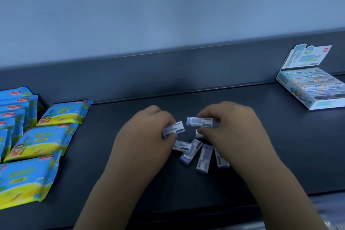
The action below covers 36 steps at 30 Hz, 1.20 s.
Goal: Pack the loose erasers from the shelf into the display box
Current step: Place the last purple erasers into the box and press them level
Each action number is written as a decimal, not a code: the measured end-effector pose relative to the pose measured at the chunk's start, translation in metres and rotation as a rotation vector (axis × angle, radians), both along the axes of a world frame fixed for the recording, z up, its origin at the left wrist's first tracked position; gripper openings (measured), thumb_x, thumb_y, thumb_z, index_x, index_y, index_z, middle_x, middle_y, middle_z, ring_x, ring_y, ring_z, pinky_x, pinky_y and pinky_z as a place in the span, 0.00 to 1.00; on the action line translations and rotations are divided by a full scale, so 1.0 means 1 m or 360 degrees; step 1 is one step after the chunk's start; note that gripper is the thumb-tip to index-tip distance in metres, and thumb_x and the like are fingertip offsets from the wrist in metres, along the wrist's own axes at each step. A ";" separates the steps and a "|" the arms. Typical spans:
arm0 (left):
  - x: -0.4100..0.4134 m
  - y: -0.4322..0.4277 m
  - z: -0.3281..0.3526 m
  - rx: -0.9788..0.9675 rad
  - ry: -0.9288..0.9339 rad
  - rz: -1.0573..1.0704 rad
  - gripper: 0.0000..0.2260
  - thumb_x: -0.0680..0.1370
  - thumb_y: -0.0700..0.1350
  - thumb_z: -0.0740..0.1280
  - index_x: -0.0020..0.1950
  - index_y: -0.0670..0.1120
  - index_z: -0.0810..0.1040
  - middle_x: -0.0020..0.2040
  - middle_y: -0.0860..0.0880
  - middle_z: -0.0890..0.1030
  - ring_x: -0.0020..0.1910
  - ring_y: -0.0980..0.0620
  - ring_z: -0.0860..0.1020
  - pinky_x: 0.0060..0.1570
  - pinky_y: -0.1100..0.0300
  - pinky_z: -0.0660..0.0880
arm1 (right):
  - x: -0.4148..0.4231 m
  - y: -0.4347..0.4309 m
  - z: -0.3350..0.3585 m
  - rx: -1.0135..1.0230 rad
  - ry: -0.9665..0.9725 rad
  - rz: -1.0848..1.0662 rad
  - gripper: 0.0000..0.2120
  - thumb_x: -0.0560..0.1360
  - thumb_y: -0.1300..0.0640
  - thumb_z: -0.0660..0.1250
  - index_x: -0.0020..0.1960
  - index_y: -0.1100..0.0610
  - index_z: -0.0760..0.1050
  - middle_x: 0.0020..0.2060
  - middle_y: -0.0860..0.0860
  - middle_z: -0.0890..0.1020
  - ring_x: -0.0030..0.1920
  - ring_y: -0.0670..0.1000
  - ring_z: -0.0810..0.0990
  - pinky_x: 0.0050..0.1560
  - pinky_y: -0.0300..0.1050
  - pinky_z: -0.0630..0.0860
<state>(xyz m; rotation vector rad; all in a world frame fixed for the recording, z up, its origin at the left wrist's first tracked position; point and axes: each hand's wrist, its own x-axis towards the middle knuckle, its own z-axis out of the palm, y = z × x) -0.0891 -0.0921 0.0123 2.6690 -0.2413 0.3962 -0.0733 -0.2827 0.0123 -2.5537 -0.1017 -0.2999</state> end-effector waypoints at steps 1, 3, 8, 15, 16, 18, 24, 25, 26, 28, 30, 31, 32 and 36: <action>0.002 -0.003 0.003 -0.0006 0.0000 -0.0066 0.04 0.72 0.47 0.71 0.45 0.55 0.79 0.44 0.56 0.76 0.43 0.55 0.75 0.42 0.52 0.75 | 0.000 -0.008 0.001 0.0050 -0.0040 0.0025 0.08 0.69 0.55 0.73 0.46 0.43 0.82 0.40 0.43 0.79 0.43 0.44 0.77 0.42 0.49 0.79; 0.005 -0.009 0.010 0.0005 0.0007 -0.0170 0.04 0.72 0.50 0.69 0.45 0.55 0.80 0.44 0.56 0.76 0.43 0.56 0.76 0.43 0.52 0.76 | 0.001 -0.025 0.004 0.0139 -0.0116 0.0078 0.10 0.68 0.58 0.75 0.45 0.43 0.83 0.41 0.42 0.80 0.43 0.42 0.78 0.43 0.46 0.78; 0.010 -0.041 0.022 -0.0015 -0.0030 -0.0227 0.07 0.72 0.51 0.67 0.48 0.56 0.82 0.46 0.58 0.77 0.46 0.57 0.78 0.48 0.52 0.76 | 0.001 -0.073 0.006 0.0218 -0.0260 0.0168 0.14 0.66 0.61 0.79 0.47 0.46 0.84 0.41 0.43 0.81 0.44 0.44 0.79 0.46 0.48 0.78; 0.009 -0.101 0.019 -0.0003 -0.0088 -0.0223 0.07 0.73 0.50 0.68 0.50 0.57 0.81 0.47 0.60 0.78 0.48 0.58 0.78 0.49 0.52 0.76 | 0.001 -0.143 0.007 0.0218 -0.0304 0.0219 0.15 0.67 0.60 0.79 0.50 0.45 0.85 0.41 0.42 0.84 0.43 0.43 0.80 0.50 0.43 0.78; 0.007 -0.109 0.017 -0.0006 -0.0092 -0.0227 0.07 0.73 0.49 0.69 0.50 0.57 0.81 0.47 0.60 0.78 0.49 0.57 0.78 0.48 0.52 0.76 | 0.000 -0.151 0.007 0.0223 -0.0316 0.0233 0.15 0.67 0.60 0.80 0.50 0.45 0.85 0.41 0.42 0.85 0.42 0.43 0.80 0.50 0.43 0.78; 0.002 -0.125 0.014 -0.0007 -0.0106 -0.0223 0.07 0.73 0.50 0.69 0.50 0.56 0.82 0.46 0.60 0.79 0.48 0.56 0.78 0.48 0.51 0.77 | -0.001 -0.165 0.005 0.0227 -0.0317 0.0266 0.15 0.67 0.60 0.80 0.50 0.46 0.86 0.41 0.42 0.85 0.43 0.43 0.79 0.49 0.39 0.76; -0.003 -0.161 0.010 0.0044 -0.0164 -0.0228 0.07 0.73 0.51 0.67 0.49 0.55 0.83 0.45 0.57 0.79 0.46 0.53 0.78 0.45 0.50 0.77 | -0.006 -0.192 -0.008 0.0270 -0.0321 0.0262 0.15 0.68 0.59 0.79 0.53 0.46 0.85 0.45 0.40 0.85 0.48 0.41 0.77 0.49 0.32 0.71; -0.004 -0.165 0.011 0.0045 -0.0163 -0.0224 0.08 0.74 0.52 0.66 0.49 0.55 0.82 0.45 0.57 0.79 0.46 0.54 0.78 0.45 0.50 0.77 | -0.006 -0.194 -0.009 0.0271 -0.0312 0.0256 0.15 0.69 0.58 0.79 0.53 0.45 0.85 0.45 0.39 0.85 0.47 0.40 0.76 0.49 0.30 0.71; -0.004 -0.168 0.012 0.0047 -0.0164 -0.0223 0.08 0.74 0.52 0.66 0.49 0.56 0.82 0.45 0.57 0.79 0.46 0.54 0.77 0.45 0.50 0.77 | -0.007 -0.196 -0.008 0.0276 -0.0296 0.0256 0.15 0.69 0.58 0.78 0.53 0.45 0.85 0.45 0.38 0.84 0.46 0.40 0.76 0.48 0.28 0.70; -0.005 -0.171 0.013 0.0042 -0.0171 -0.0219 0.07 0.74 0.52 0.66 0.49 0.57 0.82 0.45 0.58 0.79 0.47 0.55 0.77 0.45 0.50 0.77 | -0.006 -0.201 -0.006 0.0284 -0.0277 0.0257 0.13 0.70 0.58 0.77 0.51 0.45 0.84 0.42 0.38 0.83 0.43 0.40 0.77 0.47 0.30 0.72; -0.006 -0.174 0.013 0.0029 -0.0174 -0.0219 0.07 0.74 0.52 0.66 0.49 0.57 0.82 0.45 0.58 0.79 0.47 0.54 0.77 0.45 0.50 0.77 | -0.005 -0.204 -0.003 0.0267 -0.0294 0.0235 0.11 0.70 0.58 0.77 0.49 0.45 0.84 0.40 0.39 0.82 0.43 0.39 0.77 0.46 0.37 0.74; -0.005 -0.175 0.013 0.0030 -0.0173 -0.0228 0.08 0.74 0.52 0.66 0.49 0.57 0.82 0.45 0.58 0.79 0.47 0.54 0.77 0.45 0.50 0.77 | -0.004 -0.206 -0.002 0.0255 -0.0311 0.0216 0.11 0.70 0.58 0.77 0.48 0.45 0.84 0.39 0.39 0.82 0.42 0.39 0.77 0.46 0.38 0.74; -0.005 -0.178 0.013 0.0034 -0.0169 -0.0237 0.08 0.74 0.52 0.66 0.50 0.56 0.82 0.45 0.58 0.79 0.47 0.54 0.77 0.46 0.50 0.77 | -0.004 -0.208 -0.001 0.0246 -0.0326 0.0198 0.11 0.70 0.59 0.77 0.48 0.45 0.84 0.38 0.40 0.81 0.42 0.40 0.77 0.45 0.37 0.73; 0.000 -0.190 0.015 0.0032 -0.0162 -0.0268 0.09 0.74 0.53 0.65 0.50 0.56 0.82 0.46 0.57 0.79 0.48 0.53 0.77 0.47 0.51 0.76 | -0.003 -0.212 0.000 0.0225 -0.0421 0.0189 0.12 0.69 0.63 0.77 0.46 0.47 0.84 0.37 0.40 0.82 0.45 0.43 0.76 0.47 0.29 0.69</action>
